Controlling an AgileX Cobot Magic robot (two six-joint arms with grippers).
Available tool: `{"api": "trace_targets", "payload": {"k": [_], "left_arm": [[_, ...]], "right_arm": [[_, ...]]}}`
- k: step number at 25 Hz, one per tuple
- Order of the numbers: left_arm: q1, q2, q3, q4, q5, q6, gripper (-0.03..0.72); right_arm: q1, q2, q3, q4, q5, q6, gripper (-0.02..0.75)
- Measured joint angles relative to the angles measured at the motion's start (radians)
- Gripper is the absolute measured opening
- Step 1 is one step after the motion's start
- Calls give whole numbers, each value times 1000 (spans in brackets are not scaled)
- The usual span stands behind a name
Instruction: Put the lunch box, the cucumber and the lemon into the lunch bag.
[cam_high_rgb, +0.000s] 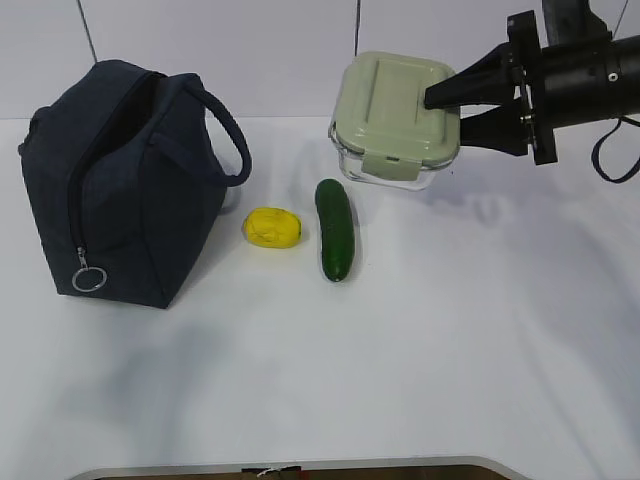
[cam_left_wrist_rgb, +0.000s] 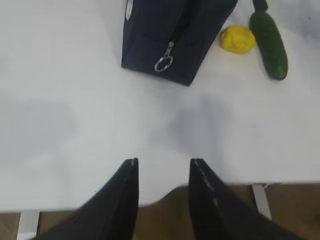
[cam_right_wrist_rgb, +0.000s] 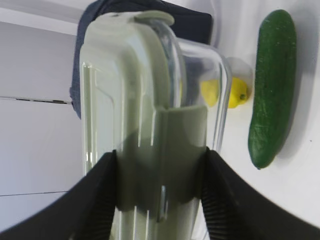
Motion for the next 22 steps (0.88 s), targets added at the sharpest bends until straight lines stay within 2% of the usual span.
{"api": "trace_targets", "payload": {"k": [5, 10, 22], "left_arm": [[0, 143, -112, -18, -98, 17, 242], [0, 361, -254, -21, -109, 126, 242], [0, 977, -655, -38, 87, 218, 242]], "right_arm": [[4, -16, 0, 9, 0, 17, 376], [34, -15, 0, 11, 0, 21, 376], [95, -15, -2, 13, 2, 32, 376]]}}
